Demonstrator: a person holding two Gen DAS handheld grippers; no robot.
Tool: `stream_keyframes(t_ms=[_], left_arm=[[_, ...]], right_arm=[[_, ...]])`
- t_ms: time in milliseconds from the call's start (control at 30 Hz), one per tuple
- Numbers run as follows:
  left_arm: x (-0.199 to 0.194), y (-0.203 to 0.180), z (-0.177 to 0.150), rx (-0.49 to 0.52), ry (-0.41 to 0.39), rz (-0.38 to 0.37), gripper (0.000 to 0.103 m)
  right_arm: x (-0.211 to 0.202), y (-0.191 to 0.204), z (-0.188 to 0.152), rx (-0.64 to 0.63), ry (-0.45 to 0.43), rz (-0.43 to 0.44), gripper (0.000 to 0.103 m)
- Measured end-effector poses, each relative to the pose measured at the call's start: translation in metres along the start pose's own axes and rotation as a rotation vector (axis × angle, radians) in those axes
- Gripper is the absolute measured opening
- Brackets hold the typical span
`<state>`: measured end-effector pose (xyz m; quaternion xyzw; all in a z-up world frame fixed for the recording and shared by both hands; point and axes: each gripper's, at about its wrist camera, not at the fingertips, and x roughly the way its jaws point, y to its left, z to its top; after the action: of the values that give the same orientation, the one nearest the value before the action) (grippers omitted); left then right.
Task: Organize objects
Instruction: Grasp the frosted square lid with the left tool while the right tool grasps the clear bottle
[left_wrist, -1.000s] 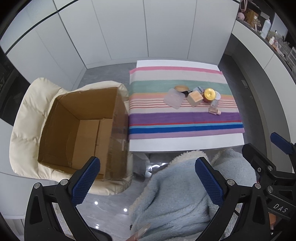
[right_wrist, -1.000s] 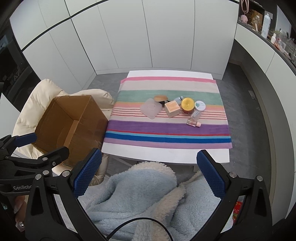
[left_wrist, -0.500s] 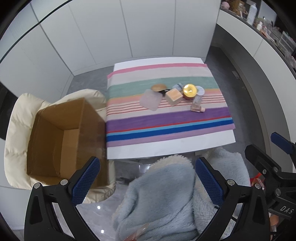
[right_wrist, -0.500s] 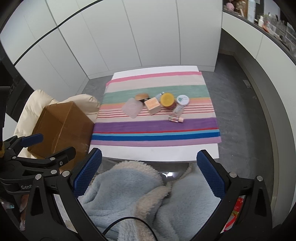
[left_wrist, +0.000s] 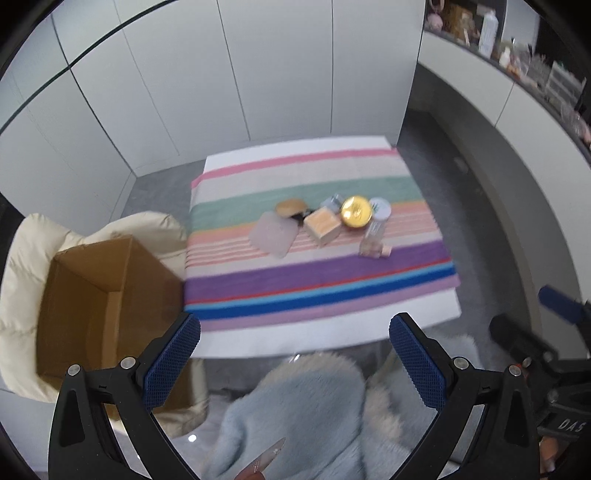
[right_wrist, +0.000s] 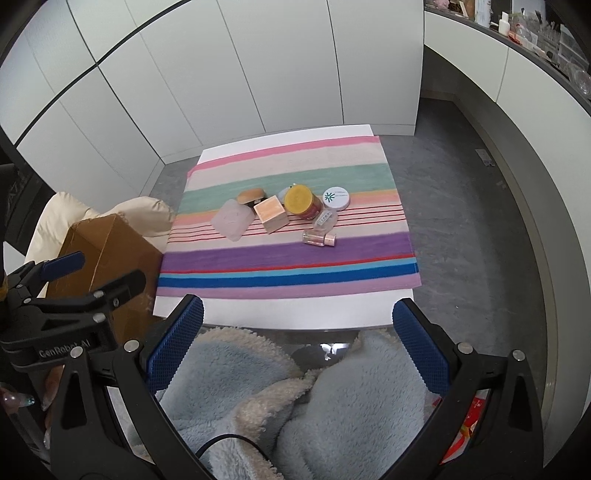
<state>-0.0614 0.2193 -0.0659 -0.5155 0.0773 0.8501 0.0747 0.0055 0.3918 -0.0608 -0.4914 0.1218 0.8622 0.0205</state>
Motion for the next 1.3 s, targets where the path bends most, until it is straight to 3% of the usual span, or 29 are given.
stream_keyframes(t_ms=[300, 433, 533, 600, 733, 800, 1067, 1300], left_arm=[[0.045, -0.017, 0.008, 0.080, -0.044, 0.037, 0.103], [0.075, -0.008, 0.009, 0.077, -0.071, 0.090, 0.103], [0.106, 0.004, 0.012, 0.071, -0.034, 0.113, 0.103], [0.126, 0.015, 0.015, 0.043, 0.001, 0.076, 0.103], [0.168, 0.041, 0.019, -0.058, 0.047, -0.072, 0.103], [0.190, 0.050, 0.021, -0.097, 0.067, -0.101, 0.103], [0.263, 0.073, 0.026, -0.182, 0.133, -0.062, 0.103], [0.290, 0.072, 0.035, -0.163, 0.140, -0.100, 0.103]], right_arm=[[0.031, -0.021, 0.011, -0.026, -0.073, -0.083, 0.103], [0.061, -0.032, 0.015, -0.046, -0.135, -0.099, 0.103], [0.098, -0.038, 0.019, -0.089, -0.125, -0.108, 0.103], [0.119, -0.041, 0.021, -0.098, -0.097, -0.100, 0.103], [0.161, -0.050, 0.024, -0.091, -0.073, -0.135, 0.103], [0.183, -0.058, 0.027, -0.052, -0.039, -0.142, 0.103], [0.259, -0.065, 0.024, 0.215, 0.028, -0.062, 0.103], [0.313, -0.035, 0.026, 0.224, 0.042, -0.136, 0.101]])
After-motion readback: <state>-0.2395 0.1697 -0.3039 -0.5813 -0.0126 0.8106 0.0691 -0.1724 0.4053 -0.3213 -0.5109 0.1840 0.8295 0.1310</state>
